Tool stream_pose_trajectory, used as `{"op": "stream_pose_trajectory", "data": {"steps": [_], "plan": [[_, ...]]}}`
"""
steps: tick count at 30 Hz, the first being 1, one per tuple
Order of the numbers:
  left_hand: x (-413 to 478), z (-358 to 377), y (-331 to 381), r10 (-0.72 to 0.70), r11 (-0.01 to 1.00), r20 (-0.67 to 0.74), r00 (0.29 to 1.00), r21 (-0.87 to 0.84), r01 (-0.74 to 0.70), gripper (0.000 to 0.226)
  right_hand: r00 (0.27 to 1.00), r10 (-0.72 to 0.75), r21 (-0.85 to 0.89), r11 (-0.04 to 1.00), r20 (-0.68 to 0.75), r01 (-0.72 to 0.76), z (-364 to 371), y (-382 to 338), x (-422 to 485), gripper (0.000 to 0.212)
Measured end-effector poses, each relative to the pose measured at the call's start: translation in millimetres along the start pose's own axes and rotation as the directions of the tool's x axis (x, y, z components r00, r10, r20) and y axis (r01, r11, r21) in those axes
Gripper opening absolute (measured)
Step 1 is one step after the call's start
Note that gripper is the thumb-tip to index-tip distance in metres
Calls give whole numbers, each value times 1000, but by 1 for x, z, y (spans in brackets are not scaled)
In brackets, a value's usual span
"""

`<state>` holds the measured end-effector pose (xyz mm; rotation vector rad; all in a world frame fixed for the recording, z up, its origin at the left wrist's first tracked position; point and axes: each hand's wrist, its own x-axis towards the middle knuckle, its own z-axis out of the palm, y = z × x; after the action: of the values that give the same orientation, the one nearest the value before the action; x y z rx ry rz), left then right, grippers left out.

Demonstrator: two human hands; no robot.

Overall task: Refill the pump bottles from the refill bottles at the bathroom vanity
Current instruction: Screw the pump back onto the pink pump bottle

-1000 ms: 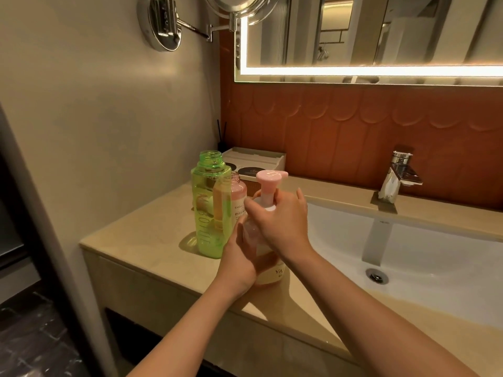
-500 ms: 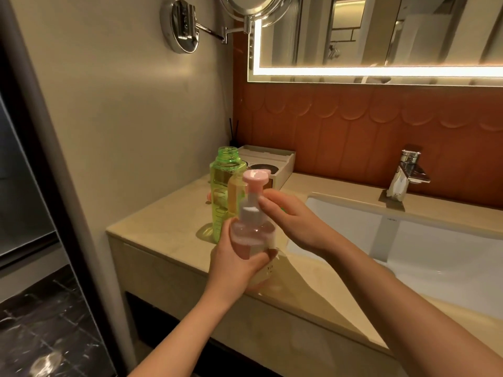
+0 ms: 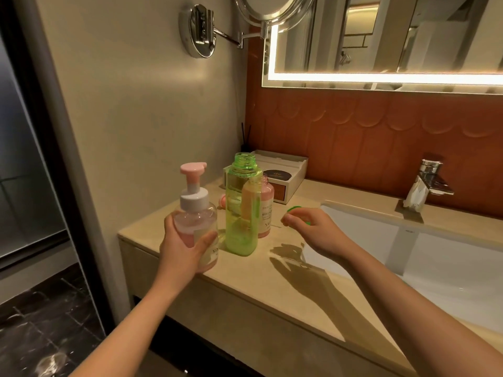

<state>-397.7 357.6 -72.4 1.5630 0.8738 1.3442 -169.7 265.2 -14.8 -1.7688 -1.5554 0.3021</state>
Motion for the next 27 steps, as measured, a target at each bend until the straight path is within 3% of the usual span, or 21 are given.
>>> {"op": "stream_pose_trajectory", "data": {"steps": [2, 6, 11, 20, 27], "plan": [[13, -4, -6, -79, 994, 31, 996, -67, 81, 72, 1000, 31, -26, 999, -4, -31, 2, 6, 9, 28], [39, -8, -16, -130, 990, 32, 991, -48, 131, 76, 997, 81, -43, 996, 5, -80, 3, 13, 26, 29], [69, -4, -37, -117, 989, 6, 993, 87, 116, 88, 997, 78, -35, 996, -26, -79, 8, 15, 44, 32], [105, 7, -48, -97, 927, -20, 995, 363, 97, 82, 990, 141, -108, 984, -17, -142, 14, 21, 80, 39], [116, 17, -48, -111, 906, -51, 993, 405, 122, 84, 980, 197, -65, 979, 28, -195, 8, 20, 113, 32]]}}
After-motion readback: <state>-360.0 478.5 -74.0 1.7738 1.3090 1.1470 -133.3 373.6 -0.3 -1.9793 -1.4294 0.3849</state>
